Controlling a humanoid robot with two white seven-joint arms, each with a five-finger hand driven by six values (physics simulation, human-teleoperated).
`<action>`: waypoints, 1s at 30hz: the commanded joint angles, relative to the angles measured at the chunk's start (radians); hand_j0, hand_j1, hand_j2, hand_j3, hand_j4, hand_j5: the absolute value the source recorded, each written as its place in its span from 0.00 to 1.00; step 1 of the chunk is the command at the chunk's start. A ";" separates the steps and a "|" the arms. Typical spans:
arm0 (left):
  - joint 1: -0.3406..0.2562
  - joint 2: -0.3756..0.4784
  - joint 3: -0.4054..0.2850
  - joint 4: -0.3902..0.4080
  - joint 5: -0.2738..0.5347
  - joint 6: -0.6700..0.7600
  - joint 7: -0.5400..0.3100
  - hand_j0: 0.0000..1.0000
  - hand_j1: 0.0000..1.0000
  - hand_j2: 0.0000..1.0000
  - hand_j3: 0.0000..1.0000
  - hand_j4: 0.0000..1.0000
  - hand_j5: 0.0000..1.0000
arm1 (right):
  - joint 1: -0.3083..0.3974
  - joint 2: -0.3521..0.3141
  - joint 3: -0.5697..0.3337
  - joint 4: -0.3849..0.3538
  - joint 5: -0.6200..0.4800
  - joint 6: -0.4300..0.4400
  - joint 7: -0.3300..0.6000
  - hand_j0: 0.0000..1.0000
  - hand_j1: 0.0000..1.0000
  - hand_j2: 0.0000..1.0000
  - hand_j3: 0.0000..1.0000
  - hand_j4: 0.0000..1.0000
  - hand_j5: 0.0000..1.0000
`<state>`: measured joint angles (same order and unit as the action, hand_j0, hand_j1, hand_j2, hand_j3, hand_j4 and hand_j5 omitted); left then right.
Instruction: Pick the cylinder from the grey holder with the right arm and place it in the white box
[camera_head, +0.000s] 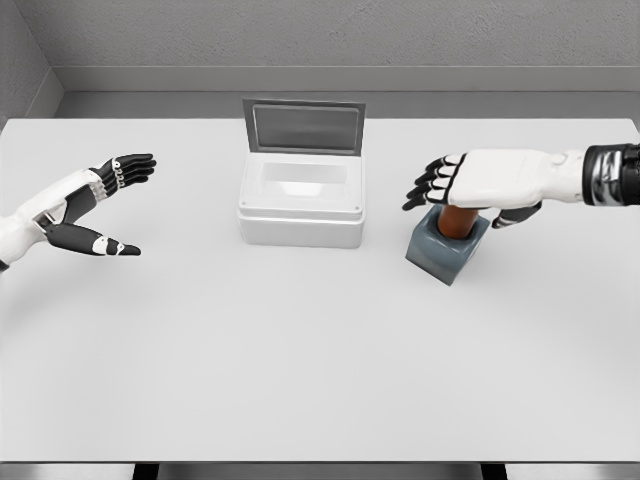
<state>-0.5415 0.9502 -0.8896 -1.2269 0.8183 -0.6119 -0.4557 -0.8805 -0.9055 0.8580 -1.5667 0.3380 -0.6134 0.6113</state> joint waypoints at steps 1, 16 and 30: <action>0.000 0.001 0.001 0.000 0.007 0.001 0.000 1.00 1.00 1.00 1.00 1.00 1.00 | 0.000 0.010 0.006 0.013 -0.002 0.003 0.000 1.00 1.00 1.00 1.00 1.00 1.00; 0.000 0.001 0.000 0.000 0.007 0.001 0.000 1.00 1.00 1.00 1.00 1.00 1.00 | 0.000 0.016 0.004 0.011 0.010 0.003 0.000 0.38 0.38 0.38 0.38 0.38 0.38; 0.000 -0.010 -0.002 -0.005 0.004 0.001 0.000 1.00 1.00 1.00 1.00 1.00 1.00 | -0.078 0.045 -0.007 0.008 0.001 0.003 0.000 0.14 0.14 0.14 0.14 0.14 0.14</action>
<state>-0.5416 0.9419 -0.8924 -1.2293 0.8161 -0.6119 -0.4559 -0.9725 -0.8706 0.8541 -1.5573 0.3522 -0.6159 0.6136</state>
